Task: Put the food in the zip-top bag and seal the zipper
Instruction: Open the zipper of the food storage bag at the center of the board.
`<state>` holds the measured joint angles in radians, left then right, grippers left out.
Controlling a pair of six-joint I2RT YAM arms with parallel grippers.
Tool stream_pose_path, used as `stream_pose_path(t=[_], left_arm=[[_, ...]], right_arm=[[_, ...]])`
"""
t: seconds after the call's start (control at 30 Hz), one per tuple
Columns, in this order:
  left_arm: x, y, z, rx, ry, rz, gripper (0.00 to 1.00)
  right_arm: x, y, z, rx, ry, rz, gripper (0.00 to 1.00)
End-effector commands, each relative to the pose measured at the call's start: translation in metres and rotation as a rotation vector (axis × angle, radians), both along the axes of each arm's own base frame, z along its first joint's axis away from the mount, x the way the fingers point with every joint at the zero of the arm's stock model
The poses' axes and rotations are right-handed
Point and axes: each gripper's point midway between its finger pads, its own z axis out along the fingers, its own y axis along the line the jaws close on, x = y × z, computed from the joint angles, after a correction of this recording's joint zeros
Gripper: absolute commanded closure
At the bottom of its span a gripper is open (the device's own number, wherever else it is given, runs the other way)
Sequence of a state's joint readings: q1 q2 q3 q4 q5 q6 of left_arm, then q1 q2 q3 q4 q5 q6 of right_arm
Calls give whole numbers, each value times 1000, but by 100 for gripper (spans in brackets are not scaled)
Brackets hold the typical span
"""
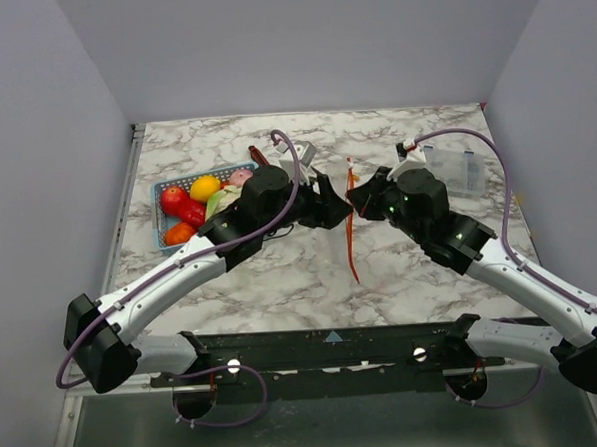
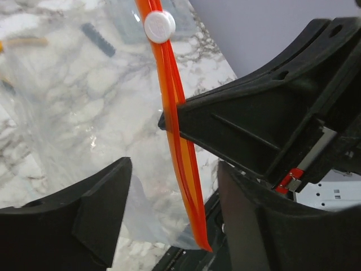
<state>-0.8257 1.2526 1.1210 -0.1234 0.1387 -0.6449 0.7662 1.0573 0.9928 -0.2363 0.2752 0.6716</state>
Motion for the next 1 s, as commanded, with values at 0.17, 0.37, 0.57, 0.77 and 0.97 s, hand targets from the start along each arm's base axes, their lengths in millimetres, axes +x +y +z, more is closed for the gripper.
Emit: stream_pose_path(t=[0.17,0.37,0.57,0.77,0.97], left_arm=[[15,-6,-16,120,30,99,56],[28,6,-34,215,44,210,66],[32,8,-41,259,63,225,79],[24,-8,-33,192,69,138,100],[24,-6,-24,114,107,188,100]], right_arm=[[-10,13,-3,9,17,86,100],[-11,8,-5,-10,21,77,100],[-12,-2,-7,-56,39,49,100],[-15,-4,-21,-93,85,46,100],[-15,-14,-52,-186,192,-7,88]])
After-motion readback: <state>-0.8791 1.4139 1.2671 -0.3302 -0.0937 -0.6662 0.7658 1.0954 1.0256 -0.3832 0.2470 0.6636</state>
